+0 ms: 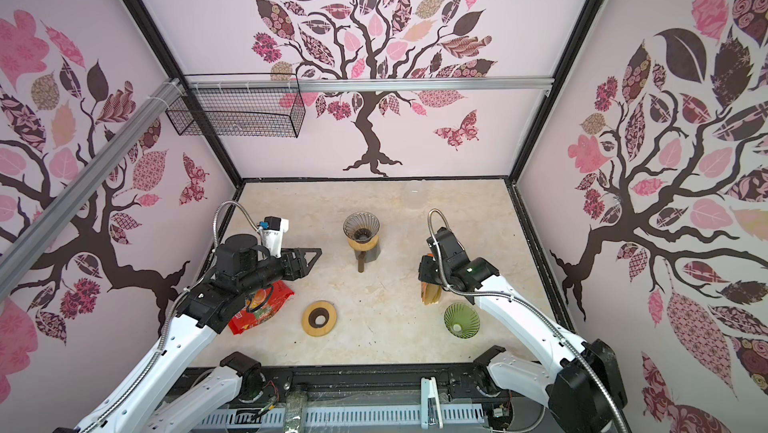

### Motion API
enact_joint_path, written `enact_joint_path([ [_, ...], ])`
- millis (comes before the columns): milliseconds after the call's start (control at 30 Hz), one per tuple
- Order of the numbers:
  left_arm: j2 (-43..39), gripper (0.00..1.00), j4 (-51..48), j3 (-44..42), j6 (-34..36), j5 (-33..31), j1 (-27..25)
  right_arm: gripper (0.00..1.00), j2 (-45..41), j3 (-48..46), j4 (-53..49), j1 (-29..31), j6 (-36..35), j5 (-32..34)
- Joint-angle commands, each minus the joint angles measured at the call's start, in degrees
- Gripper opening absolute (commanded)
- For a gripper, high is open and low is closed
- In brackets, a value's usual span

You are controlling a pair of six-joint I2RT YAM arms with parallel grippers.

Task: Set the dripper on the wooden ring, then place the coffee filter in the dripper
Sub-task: 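Open both grippers off the dripper, moving the right gripper toward the COFFEE pack, then lower the right gripper over the open COFFEE filter pack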

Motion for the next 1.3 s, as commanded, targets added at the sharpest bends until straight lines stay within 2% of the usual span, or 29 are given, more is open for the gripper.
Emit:
enact_joint_path([
  [0, -0.31, 0.68, 1.30, -1.23, 0.45, 0.60, -0.09, 0.35, 2.03, 0.20, 2.45, -0.04, 0.21, -0.67],
  [533, 0.92, 0.68, 1.64, -1.44, -0.28, 1.22, -0.09, 0.31, 7.18, 1.24, 3.53, -0.04, -2.48, 4.26],
  [700, 0.90, 0.68, 1.71, -1.47, -0.37, 1.22, -0.08, 0.26, 8.15, 1.51, 4.24, -0.06, -2.86, 4.21],
  [967, 0.96, 0.68, 1.83, -1.50, -0.54, 1.22, -0.09, 0.13, 10.49, 2.56, 5.20, -0.04, -3.76, 4.54],
  [1267, 0.96, 0.68, 1.73, -1.49, -0.52, 0.95, 0.00, 0.04, 14.31, 7.04, 6.03, -0.06, -5.25, 8.92],
])
